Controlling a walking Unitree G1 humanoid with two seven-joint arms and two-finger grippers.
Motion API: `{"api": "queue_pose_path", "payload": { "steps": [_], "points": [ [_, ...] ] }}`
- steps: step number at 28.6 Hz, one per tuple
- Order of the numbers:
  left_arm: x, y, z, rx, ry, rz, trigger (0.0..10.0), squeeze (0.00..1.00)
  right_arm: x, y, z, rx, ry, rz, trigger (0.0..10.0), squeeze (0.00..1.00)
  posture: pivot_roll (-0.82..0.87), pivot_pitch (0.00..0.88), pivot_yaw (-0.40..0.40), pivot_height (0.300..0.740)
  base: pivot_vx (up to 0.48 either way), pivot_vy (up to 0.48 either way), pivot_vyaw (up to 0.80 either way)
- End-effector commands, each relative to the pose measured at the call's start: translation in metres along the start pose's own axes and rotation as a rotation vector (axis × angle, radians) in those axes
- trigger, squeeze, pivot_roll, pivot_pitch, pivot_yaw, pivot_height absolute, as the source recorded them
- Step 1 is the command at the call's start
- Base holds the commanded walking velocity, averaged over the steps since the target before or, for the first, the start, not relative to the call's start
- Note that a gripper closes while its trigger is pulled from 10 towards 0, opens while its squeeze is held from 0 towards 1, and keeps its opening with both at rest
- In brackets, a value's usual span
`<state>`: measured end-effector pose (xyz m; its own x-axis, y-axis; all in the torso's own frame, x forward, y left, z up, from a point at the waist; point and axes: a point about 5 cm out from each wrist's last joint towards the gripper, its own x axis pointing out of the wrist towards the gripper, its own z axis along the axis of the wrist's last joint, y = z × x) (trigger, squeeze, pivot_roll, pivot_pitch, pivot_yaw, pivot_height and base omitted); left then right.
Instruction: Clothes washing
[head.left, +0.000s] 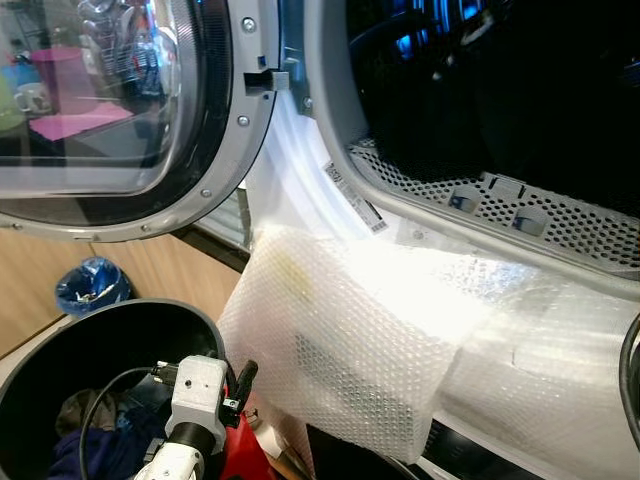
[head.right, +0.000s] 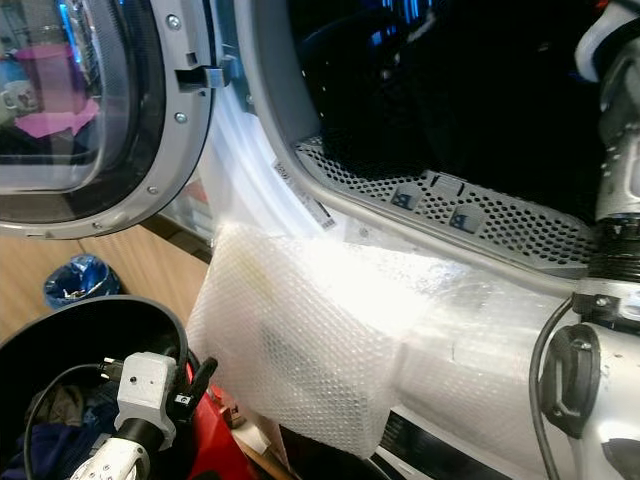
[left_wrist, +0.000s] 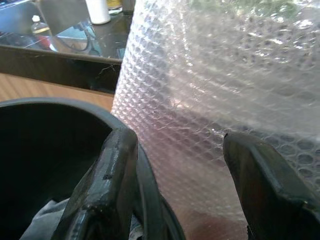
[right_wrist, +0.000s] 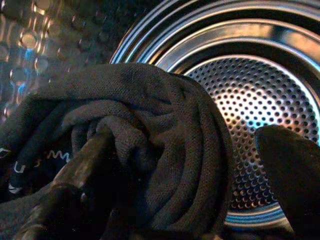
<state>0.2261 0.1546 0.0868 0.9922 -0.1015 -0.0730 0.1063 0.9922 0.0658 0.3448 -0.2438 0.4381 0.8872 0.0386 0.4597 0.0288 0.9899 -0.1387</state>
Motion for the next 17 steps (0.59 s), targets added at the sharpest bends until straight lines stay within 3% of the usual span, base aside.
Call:
{"api": "queue_pose_path", "payload": {
  "steps": [1, 2, 7, 8, 9, 13, 17],
  "points": [
    [0.001, 0.001, -0.002, -0.008, 0.011, -0.006, 10.0, 0.0, -0.01, 0.022, 0.015, 0.177, -0.063, 0.184, 10.0, 0.0, 0.01, 0.038, -0.03, 0.74, 0.0, 0.0, 0.0],
    [0.002, 0.002, -0.002, -0.007, 0.012, -0.008, 10.0, 0.0, -0.018, 0.04, 0.02, 0.288, -0.087, 0.325, 10.0, 0.0, 0.0, 0.042, -0.031, 0.74, 0.0, 0.0, 0.0],
    [0.002, -0.001, -0.003, -0.015, 0.014, -0.014, 10.0, 0.0, -0.025, 0.057, 0.013, 0.498, 0.009, 0.4, 10.0, 0.0, -0.01, 0.049, -0.034, 0.74, 0.0, 0.0, 0.0],
    [0.002, -0.003, -0.004, -0.018, 0.018, -0.017, 10.0, 0.0, -0.027, 0.059, 0.005, 0.452, 0.078, 0.372, 10.0, 0.0, -0.01, 0.05, -0.034, 0.74, 0.0, 0.0, 0.0],
    [0.002, -0.004, -0.004, -0.022, 0.02, -0.018, 10.0, 0.0, -0.028, 0.058, 0.002, 0.366, 0.078, 0.343, 10.0, 0.0, -0.01, 0.046, -0.036, 0.74, 0.0, 0.0, 0.0],
    [0.003, -0.005, -0.004, -0.022, 0.018, -0.024, 10.0, 0.0, -0.03, 0.054, 0.005, 0.451, 0.064, 0.343, 10.0, 0.0, -0.01, 0.049, -0.038, 0.74, 0.0, 0.0, 0.0],
    [0.005, -0.003, -0.002, -0.021, 0.012, -0.02, 10.0, 0.0, -0.041, 0.05, 0.015, 0.408, -0.006, 0.416, 10.0, 0.0, -0.01, 0.054, -0.04, 0.74, 0.0, 0.0, 0.0]
  ]
}}
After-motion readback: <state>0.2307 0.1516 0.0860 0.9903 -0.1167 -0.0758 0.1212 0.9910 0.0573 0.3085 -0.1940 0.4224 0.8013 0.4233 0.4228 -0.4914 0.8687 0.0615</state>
